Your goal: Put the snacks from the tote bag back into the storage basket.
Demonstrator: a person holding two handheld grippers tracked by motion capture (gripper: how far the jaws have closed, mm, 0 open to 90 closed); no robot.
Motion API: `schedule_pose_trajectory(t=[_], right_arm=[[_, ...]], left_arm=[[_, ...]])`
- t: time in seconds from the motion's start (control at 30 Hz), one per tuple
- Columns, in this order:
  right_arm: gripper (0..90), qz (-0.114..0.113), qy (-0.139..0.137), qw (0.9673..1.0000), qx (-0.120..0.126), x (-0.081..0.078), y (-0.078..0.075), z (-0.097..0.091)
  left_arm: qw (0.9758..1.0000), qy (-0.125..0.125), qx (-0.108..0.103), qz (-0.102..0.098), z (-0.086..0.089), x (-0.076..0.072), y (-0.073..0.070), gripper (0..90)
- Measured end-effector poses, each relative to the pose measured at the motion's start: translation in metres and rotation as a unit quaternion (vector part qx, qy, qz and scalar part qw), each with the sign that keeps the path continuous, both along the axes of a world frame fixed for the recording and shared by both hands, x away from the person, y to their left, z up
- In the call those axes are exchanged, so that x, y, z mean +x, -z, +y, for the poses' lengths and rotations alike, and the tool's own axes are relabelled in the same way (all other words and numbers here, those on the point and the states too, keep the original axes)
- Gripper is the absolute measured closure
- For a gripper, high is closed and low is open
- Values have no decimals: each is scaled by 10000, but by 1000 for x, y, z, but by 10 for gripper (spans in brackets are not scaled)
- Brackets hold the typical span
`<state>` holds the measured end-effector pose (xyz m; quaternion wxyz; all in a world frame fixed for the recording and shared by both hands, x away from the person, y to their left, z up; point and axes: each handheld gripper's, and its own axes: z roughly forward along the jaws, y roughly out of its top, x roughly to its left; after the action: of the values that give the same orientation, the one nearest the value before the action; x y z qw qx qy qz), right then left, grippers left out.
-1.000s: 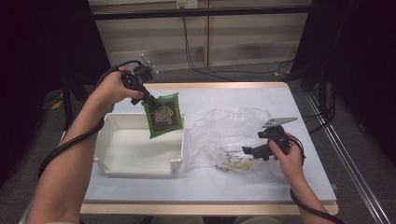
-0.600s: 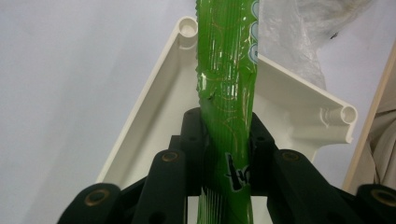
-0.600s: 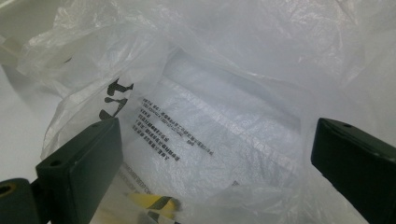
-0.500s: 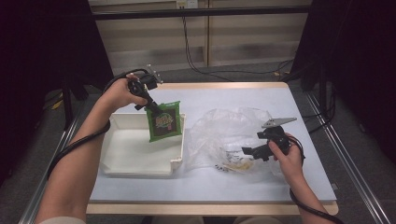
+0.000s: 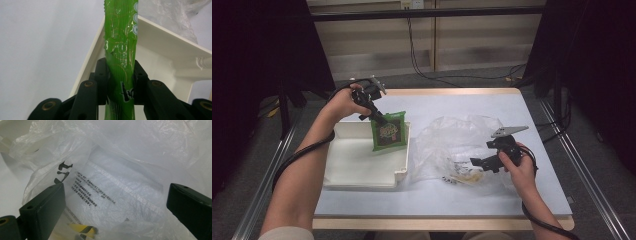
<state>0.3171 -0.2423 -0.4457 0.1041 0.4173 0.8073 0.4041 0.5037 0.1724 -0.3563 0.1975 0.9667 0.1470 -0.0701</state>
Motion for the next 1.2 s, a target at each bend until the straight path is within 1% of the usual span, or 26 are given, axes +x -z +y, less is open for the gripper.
schedule_pose_trajectory(t=[0.1, 0.17, 0.2, 0.23, 0.27, 0.3, 0.33, 0.4, 0.43, 0.57, 0.6, 0.67, 0.7, 0.73, 0.77, 0.83, 0.87, 0.9, 0.93, 0.97, 1.03, 1.07, 1.1, 1.13, 1.17, 1.2], right_arm=[[22, 4, -26, 10000, -25, -1, -1, 0], [22, 5, -18, 10000, -27, -1, 0, 1], [22, 5, -23, 10000, -9, -1, 0, 1], [22, 5, -23, 10000, -9, -1, 0, 1], [22, 5, -15, 10000, -43, -1, 0, 2], [22, 5, -15, 10000, -43, -1, 0, 2], [22, 16, -24, 10000, -47, -1, 0, 2], [22, 15, -18, 10000, -48, -1, 0, 2], [22, 15, -18, 10000, -48, -1, 0, 2], [22, -17, -26, 10000, -62, -1, -1, 2], [22, -17, -26, 10000, -62, -1, -1, 2], [22, -16, -30, 10000, -52, -1, -1, 2], [22, -24, -23, 10000, -44, -2, -1, 2], [22, -40, -29, 10000, -37, -1, -2, 2], [22, -40, -29, 10000, -37, -1, -2, 2], [22, -28, -23, 10000, -44, -2, -2, 2], [22, -15, -35, 10000, -55, -2, -1, 1], [22, -21, -16, 10000, -56, -2, -1, 1], [22, -13, -21, 10000, -49, -2, -1, 1], [22, -24, -25, 10000, -35, -2, -1, 0], [22, -30, 24, 10000, -8, -2, -2, -1], [22, -23, 7, 10000, -4, -2, -2, -1], [22, -26, 8, 10000, -2, -2, -2, -1], [22, -34, -8, 10000, -1, -2, -2, -1], [22, -41, -27, 10000, -29, -2, -3, 0], [22, -56, -26, 10000, -38, -2, -3, 1]], left_arm=[[9999, 145, 16, -31, -1, 0, 6, 706], [9999, 140, -17, -40, 0, 0, 6, 705], [9999, 35, -87, -70, 1, 1, 6, 702], [9999, 35, -87, -70, 1, 1, 6, 695], [9998, 60, -26, -211, 1, 2, 6, 671], [9998, 60, -26, -211, 1, 2, 6, 625], [9994, -114, -64, -327, 1, 4, 4, 566], [9993, -126, -78, -329, 2, 5, 4, 519], [9991, -242, -60, -342, 1, 4, 3, 519], [9984, -395, 20, -403, 0, 5, 1, 370], [9980, -492, 29, -408, 0, 5, 1, 370], [9976, -532, 104, -432, 1, 7, 0, 321], [9972, -626, 58, -413, 2, 8, 1, 300], [9954, -859, 22, -430, 4, 10, 0, 259], [9954, -859, 22, -430, 4, 10, 0, 242], [9951, -889, -30, -422, 7, 10, -1, 236], [9943, -970, -51, -443, 8, 10, -1, 236], [9941, -1003, 0, -409, 9, 10, -2, 222], [9954, -836, 70, -469, 10, 12, -2, 213], [9953, -827, 83, -491, 11, 11, -3, 213], [9943, -954, 47, -468, 13, 11, -3, 198], [9927, -1096, -56, -492, 13, 10, -2, 190], [9916, -1202, -66, -477, 14, 10, -2, 190], [9929, -1094, 16, -467, 16, 11, -4, 188], [9933, -1055, 63, -477, 17, 11, -4, 183], [9908, -1276, -78, -432, 17, 8, -3, 179]])
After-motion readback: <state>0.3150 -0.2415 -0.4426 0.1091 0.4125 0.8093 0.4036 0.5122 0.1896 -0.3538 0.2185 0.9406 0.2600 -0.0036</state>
